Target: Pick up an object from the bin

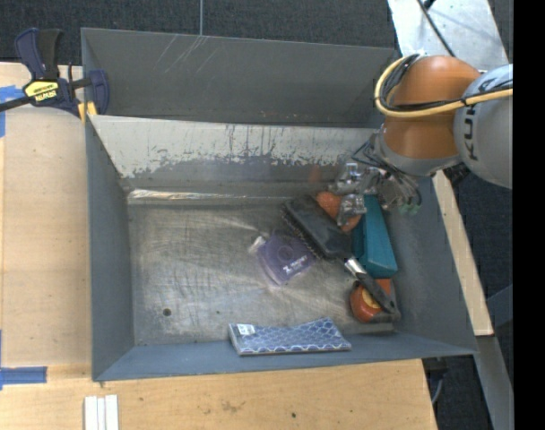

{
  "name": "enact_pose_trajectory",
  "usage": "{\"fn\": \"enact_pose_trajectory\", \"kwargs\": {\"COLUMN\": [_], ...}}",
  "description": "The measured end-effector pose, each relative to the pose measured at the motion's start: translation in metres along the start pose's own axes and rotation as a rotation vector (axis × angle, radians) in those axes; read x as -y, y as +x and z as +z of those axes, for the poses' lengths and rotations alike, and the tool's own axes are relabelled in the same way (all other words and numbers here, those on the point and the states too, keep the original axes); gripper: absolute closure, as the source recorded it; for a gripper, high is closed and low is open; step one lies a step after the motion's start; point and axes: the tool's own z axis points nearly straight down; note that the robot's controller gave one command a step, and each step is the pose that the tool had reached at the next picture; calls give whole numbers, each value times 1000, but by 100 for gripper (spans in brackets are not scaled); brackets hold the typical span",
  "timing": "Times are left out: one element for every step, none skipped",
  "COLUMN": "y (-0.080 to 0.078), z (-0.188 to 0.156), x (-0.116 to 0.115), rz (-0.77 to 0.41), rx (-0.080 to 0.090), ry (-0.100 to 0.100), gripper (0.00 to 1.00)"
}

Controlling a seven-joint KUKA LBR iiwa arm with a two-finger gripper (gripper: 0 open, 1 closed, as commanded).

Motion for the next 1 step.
{"fn": "enact_pose_trajectory", "kwargs": {"y": [0], "z": [0], "x": [0], "rz": [0], "rx": [0], "ry": [0], "gripper": [100]}}
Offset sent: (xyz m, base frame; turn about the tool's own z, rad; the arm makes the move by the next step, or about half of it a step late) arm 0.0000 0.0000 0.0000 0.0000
